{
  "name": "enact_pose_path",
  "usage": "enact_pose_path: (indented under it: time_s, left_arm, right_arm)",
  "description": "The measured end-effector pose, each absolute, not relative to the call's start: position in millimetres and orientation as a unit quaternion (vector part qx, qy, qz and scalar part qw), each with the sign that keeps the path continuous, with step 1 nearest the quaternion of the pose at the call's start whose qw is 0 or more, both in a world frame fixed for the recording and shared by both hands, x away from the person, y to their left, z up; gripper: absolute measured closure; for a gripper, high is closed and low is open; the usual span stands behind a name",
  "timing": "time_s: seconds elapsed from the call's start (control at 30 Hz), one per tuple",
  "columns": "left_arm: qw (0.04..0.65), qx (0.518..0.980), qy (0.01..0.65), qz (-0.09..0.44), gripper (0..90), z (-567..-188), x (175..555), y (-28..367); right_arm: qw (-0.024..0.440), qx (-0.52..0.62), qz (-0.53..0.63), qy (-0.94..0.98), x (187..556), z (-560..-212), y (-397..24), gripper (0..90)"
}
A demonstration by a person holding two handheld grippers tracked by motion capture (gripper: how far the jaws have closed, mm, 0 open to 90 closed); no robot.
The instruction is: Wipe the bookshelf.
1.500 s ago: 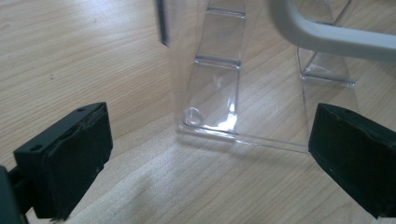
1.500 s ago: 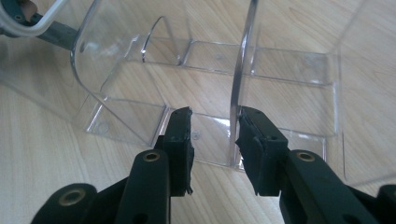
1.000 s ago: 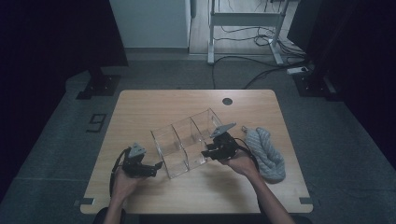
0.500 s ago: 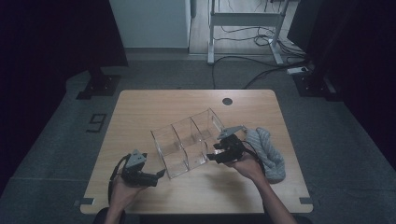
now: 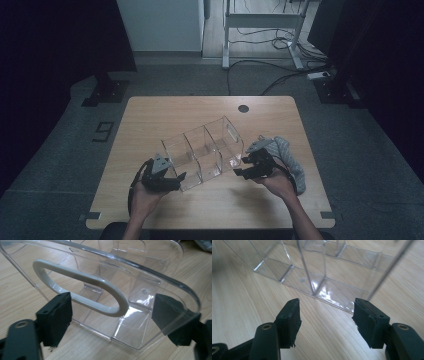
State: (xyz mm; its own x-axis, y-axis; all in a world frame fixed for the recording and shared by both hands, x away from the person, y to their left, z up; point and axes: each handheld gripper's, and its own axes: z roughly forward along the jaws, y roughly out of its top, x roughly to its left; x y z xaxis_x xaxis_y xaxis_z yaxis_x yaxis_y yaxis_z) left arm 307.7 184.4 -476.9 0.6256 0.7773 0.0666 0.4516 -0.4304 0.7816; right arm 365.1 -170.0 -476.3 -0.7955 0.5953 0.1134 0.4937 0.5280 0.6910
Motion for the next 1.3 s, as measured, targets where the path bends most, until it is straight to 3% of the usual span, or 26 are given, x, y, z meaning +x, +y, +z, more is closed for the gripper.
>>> enact_pose_path:
  time_s: [0.27,0.73,0.9,1.0,1.13,1.3]
  left_arm:
    - [0.368,0.813,0.396,0.216,31.3,-475,311,196]
    - [0.341,0.796,0.447,0.225,31.2,-474,328,217]
    - [0.318,0.794,0.460,0.239,32.6,-477,336,217]
    - [0.313,0.796,0.462,0.234,34.6,-483,337,215]
    - [0.321,0.793,0.466,0.225,40.9,-486,340,215]
    - [0.331,0.793,0.463,0.216,57.0,-488,341,218]
  right_arm:
    - [0.087,0.340,0.373,0.859,371,-466,-194,30.7]
    - [0.147,0.395,0.375,0.826,374,-441,-241,22.5]
    - [0.183,0.431,0.343,0.814,378,-445,-260,20.2]
    - [0.181,0.444,0.336,0.811,382,-453,-267,18.3]
    - [0.168,0.459,0.320,0.812,389,-469,-270,17.9]
    - [0.154,0.460,0.293,0.824,397,-490,-264,14.7]
